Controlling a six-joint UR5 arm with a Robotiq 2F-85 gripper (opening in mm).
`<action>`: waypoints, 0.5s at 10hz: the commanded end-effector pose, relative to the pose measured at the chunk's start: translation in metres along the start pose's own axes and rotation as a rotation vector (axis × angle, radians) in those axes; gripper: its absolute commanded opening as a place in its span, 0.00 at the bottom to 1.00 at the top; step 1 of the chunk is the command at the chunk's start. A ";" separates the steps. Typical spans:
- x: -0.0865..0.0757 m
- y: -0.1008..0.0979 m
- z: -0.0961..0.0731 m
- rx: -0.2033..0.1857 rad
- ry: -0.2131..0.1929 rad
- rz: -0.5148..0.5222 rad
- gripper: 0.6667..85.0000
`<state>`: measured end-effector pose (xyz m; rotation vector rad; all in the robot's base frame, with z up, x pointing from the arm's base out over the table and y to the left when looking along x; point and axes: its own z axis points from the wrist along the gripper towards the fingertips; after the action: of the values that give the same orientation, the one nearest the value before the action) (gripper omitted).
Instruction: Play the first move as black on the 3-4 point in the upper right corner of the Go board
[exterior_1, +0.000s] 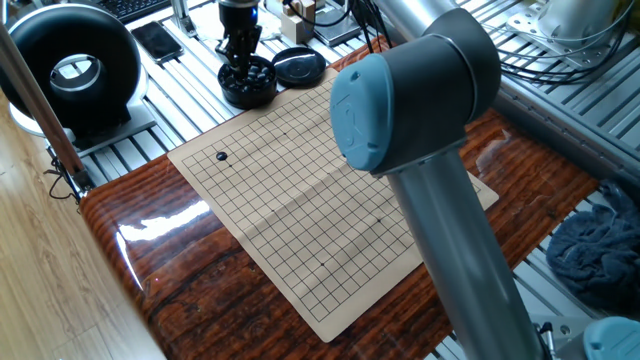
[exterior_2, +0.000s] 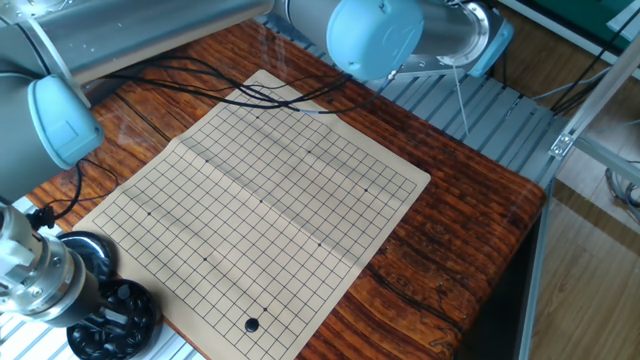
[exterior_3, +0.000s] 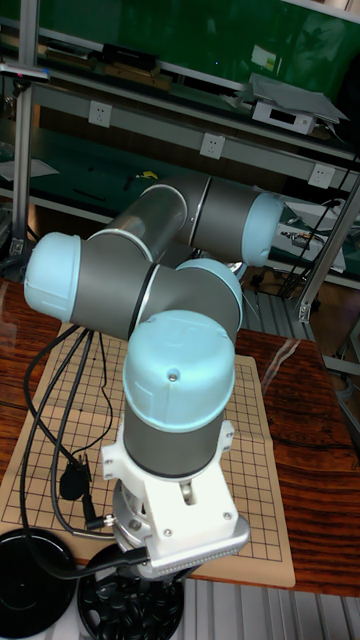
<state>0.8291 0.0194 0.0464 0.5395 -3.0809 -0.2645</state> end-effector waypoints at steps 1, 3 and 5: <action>-0.001 0.007 0.001 -0.041 -0.008 -0.012 0.27; 0.000 0.007 0.003 -0.053 -0.007 -0.031 0.28; 0.003 0.008 0.003 -0.059 -0.001 -0.045 0.28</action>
<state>0.8258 0.0237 0.0436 0.5830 -3.0626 -0.3192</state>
